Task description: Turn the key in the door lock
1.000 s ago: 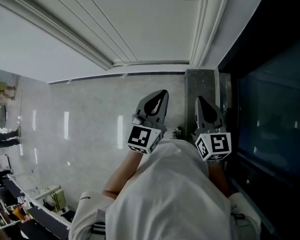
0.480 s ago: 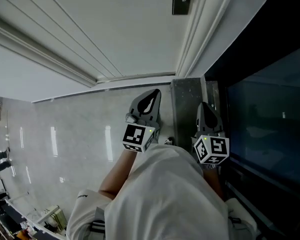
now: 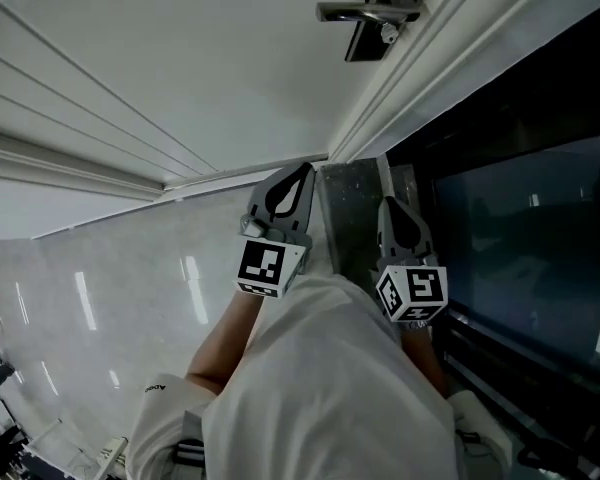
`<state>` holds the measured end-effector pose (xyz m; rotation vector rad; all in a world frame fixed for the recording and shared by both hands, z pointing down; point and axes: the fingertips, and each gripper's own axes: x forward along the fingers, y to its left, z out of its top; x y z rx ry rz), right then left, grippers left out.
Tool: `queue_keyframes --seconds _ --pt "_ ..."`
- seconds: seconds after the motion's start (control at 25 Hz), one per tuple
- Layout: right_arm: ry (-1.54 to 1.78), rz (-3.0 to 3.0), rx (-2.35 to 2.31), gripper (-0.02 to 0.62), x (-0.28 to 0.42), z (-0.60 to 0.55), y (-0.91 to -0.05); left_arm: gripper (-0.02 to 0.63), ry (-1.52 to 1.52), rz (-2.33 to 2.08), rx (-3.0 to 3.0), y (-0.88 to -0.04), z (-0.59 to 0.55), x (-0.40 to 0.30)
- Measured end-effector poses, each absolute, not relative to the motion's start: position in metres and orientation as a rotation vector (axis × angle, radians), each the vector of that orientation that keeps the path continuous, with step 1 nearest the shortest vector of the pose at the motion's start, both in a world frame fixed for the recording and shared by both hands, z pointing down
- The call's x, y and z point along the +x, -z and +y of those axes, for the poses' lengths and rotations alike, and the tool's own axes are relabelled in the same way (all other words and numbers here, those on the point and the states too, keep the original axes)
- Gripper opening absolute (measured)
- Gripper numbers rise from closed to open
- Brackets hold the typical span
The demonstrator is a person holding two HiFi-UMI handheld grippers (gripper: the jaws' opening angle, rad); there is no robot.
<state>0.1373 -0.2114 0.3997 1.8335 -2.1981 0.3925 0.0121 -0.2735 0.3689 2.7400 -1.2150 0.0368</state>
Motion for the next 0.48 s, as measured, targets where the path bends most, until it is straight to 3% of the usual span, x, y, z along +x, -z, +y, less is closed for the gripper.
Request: queue_keyframes --seconds 0.48 --pt "-0.039 -2.067 1.808 0.002 0.129 -0.253 -0.365 0.009 0.002 -1.11 2.834 -0.35 -0.32 0.01"
